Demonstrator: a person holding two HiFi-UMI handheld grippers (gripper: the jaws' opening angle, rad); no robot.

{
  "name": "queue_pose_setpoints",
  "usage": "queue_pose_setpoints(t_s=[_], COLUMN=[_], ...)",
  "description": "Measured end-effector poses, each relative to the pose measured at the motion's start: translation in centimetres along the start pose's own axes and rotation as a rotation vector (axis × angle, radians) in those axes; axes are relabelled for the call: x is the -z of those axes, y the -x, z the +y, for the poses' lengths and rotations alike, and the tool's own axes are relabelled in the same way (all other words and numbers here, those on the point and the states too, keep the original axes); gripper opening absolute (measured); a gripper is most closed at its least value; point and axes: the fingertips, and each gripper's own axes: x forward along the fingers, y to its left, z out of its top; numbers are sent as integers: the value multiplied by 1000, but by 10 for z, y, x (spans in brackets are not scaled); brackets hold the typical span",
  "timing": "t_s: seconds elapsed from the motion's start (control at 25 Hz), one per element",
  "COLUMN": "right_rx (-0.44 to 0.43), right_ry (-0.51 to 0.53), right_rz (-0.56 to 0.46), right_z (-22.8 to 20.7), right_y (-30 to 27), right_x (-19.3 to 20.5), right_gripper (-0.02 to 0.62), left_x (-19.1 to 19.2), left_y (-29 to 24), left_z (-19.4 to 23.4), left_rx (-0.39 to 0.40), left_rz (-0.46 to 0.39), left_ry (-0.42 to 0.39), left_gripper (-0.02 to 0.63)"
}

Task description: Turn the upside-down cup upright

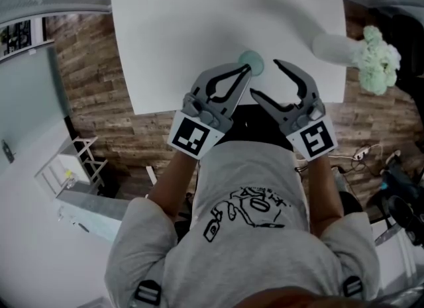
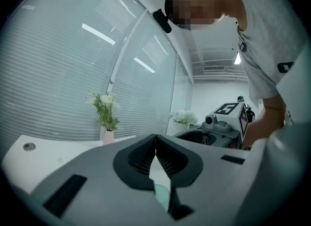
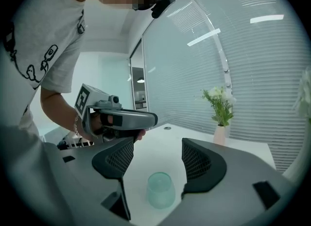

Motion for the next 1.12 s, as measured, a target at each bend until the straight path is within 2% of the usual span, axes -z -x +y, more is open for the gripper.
queue_pose_setpoints(t_s=[0.6,1.12], right_rx=[-3,-31], right_ry=[2,16], right_rz=[50,90], right_z=[0,-6], right_y=[-18,-37], right_x=[39,69], right_gripper=[345,350], left_x=[33,57], left_y=[-3,-9], left_z=[12,28], left_rx=[-9,-24], left_rz=[6,25], left_ry=[9,13], left_gripper=[5,5])
